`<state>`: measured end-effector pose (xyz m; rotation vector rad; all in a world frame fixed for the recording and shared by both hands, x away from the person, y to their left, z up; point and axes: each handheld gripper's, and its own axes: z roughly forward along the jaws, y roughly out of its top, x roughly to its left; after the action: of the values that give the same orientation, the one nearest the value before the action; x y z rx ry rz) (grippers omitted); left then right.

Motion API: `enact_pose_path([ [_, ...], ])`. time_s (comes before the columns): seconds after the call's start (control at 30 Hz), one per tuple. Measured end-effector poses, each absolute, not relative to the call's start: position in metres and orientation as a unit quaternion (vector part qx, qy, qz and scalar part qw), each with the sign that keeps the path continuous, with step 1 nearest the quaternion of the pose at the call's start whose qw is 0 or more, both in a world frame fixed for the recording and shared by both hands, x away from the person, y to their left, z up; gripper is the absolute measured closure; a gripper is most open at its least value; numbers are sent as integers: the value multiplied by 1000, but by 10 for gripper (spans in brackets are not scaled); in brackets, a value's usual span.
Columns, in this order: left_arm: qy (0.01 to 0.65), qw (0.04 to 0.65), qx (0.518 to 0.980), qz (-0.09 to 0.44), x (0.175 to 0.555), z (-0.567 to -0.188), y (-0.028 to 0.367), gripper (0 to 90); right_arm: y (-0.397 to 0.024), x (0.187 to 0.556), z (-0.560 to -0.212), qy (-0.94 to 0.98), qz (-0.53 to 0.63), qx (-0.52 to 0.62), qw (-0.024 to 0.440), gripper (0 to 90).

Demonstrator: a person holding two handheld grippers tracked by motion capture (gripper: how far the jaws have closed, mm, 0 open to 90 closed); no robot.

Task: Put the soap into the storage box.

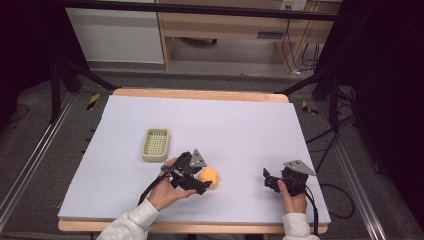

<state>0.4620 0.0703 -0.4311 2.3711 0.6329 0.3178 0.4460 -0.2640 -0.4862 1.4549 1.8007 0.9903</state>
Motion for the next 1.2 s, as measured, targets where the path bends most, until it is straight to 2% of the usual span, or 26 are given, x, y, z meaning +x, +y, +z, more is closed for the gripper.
enact_pose_path([
  [1.2,226,276,926,119,473,-455,45,214,-264,446,-486,682,374,550,303,33],
])
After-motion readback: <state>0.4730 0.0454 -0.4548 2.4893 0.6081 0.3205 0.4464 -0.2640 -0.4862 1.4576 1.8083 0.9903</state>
